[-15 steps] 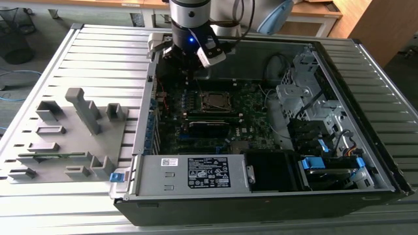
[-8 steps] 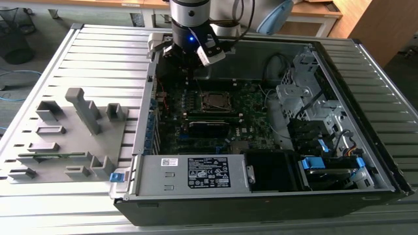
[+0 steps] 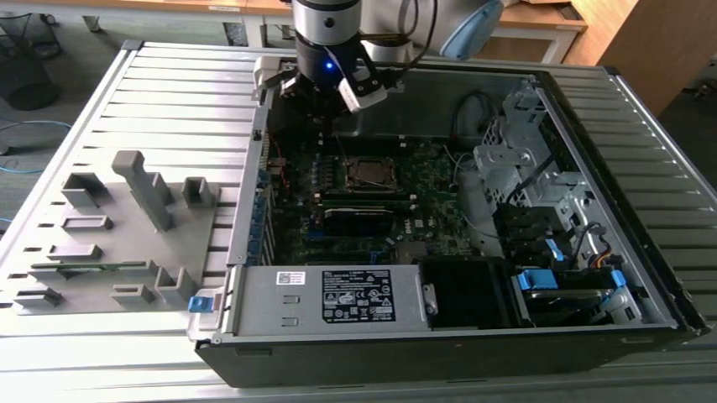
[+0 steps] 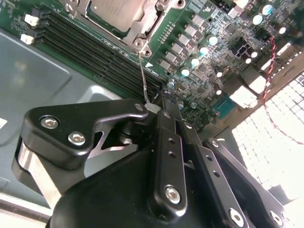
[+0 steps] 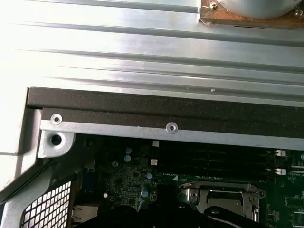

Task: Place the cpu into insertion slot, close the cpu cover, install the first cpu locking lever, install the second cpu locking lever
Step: 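Install the first cpu locking lever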

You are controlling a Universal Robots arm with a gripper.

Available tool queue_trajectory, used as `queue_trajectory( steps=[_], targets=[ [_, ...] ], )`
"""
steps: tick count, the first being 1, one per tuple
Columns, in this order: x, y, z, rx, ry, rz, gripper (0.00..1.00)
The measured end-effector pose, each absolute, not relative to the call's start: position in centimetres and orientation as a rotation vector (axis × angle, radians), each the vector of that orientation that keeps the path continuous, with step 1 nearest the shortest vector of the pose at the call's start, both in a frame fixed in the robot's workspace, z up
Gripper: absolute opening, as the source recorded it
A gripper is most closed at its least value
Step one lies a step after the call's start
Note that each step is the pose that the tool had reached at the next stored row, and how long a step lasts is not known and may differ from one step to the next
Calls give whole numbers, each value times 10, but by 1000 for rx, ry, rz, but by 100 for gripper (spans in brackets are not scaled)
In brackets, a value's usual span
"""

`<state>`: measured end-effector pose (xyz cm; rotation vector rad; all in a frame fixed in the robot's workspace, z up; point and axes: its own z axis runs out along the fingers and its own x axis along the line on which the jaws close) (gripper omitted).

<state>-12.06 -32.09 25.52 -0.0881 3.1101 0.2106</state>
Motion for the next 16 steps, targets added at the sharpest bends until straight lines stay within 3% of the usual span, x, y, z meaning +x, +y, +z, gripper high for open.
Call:
queue_trajectory(
  steps=[16],
  targets=[
    [-91,-321,255,-87,3110,211,11]
  ],
)
